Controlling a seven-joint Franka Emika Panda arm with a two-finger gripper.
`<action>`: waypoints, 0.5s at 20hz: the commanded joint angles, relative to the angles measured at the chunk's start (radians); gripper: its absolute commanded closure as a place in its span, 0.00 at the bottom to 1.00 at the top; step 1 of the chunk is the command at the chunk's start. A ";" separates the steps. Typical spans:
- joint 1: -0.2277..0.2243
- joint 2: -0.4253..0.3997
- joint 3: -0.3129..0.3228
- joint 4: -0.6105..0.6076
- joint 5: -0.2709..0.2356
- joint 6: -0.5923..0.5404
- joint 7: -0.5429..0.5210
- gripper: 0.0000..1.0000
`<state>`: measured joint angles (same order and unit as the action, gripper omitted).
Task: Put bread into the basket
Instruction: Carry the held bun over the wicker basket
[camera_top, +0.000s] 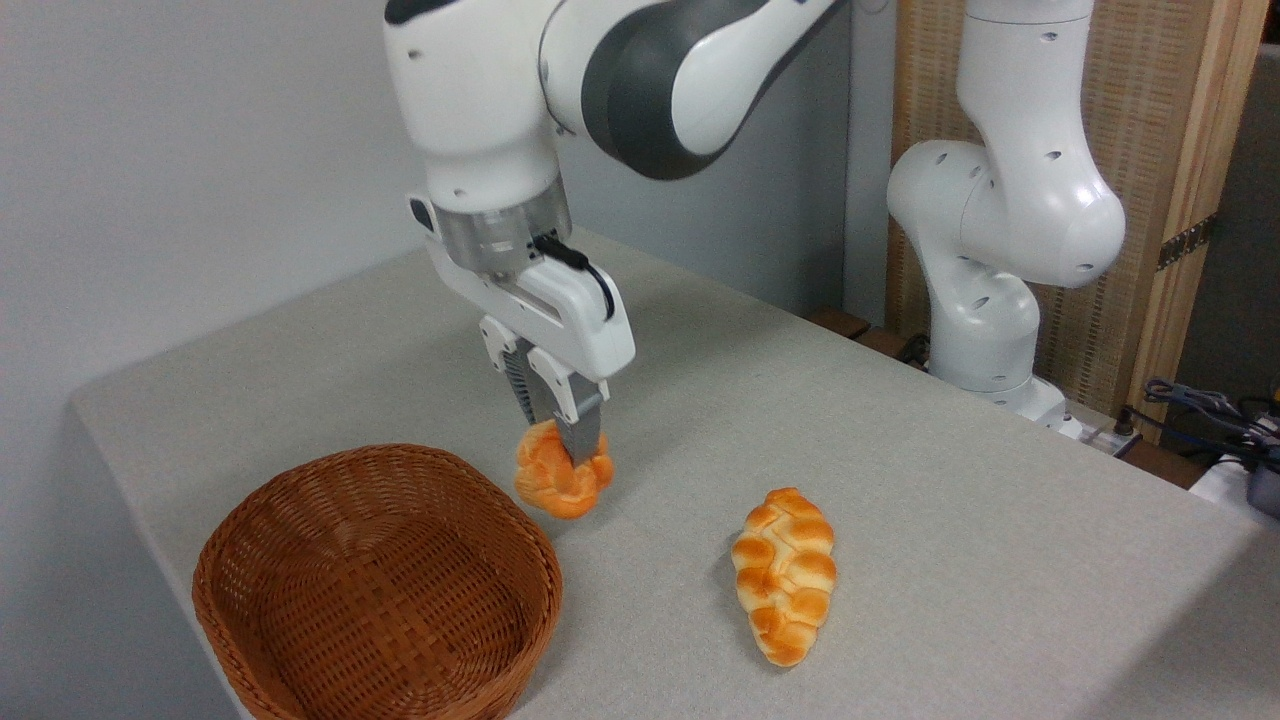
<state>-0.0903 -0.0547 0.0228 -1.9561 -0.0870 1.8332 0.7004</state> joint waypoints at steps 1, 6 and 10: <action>0.001 0.003 0.011 0.058 -0.022 -0.009 0.063 0.67; 0.003 0.010 0.011 0.086 -0.022 0.066 0.068 0.62; 0.001 0.027 0.009 0.085 -0.020 0.179 0.065 0.37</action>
<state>-0.0848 -0.0500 0.0229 -1.8851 -0.0870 1.9409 0.7434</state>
